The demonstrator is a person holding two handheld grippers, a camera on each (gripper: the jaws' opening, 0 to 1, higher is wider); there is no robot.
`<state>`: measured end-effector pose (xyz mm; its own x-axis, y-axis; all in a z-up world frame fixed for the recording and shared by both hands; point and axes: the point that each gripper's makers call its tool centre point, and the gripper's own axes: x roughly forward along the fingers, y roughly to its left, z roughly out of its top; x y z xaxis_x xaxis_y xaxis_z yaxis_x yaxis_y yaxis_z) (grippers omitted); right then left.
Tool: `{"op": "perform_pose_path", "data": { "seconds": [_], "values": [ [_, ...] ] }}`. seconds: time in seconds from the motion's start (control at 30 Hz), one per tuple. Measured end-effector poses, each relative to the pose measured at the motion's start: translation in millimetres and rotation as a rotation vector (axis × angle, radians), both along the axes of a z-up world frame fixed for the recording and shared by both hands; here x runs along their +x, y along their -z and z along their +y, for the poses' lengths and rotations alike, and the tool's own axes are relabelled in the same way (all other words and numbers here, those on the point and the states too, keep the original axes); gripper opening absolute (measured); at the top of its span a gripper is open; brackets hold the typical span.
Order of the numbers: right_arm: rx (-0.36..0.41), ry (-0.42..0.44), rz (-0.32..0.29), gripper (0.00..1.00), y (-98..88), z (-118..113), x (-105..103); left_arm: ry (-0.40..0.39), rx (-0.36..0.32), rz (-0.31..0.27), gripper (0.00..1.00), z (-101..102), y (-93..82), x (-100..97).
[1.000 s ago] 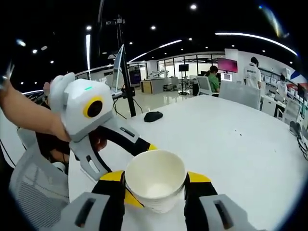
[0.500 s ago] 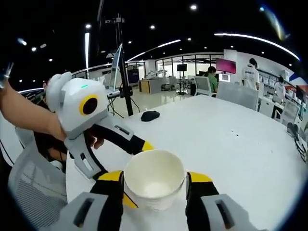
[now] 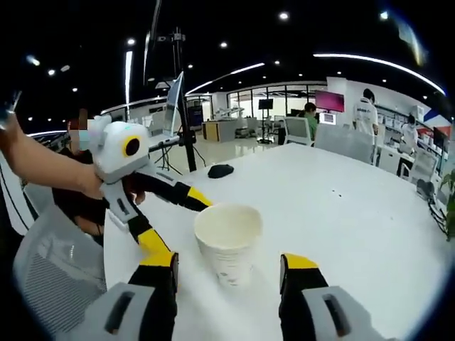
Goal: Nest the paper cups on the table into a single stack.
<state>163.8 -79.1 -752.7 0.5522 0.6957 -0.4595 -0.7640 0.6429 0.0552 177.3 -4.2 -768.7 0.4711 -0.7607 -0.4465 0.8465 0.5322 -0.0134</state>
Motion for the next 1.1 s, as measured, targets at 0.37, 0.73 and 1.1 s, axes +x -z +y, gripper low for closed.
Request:
{"op": "perform_pose_path", "data": {
  "seconds": [0.37, 0.73, 1.1],
  "values": [
    [0.021, 0.069, -0.047, 0.72, -8.0, -49, -37, -0.103, -0.071, -0.025, 0.63, 38, -18.1, -43.7],
    [0.025, 0.164, -0.061, 0.84, -7.0, -76, -77, -0.172, -0.134, -0.043, 0.73, 51, -38.9, -77.9],
    [0.032, 0.181, -0.1, 0.9, -9.5, -79, -88, -0.253, -0.186, -0.086, 0.77, 63, -49.6, -81.0]
  ]
}}
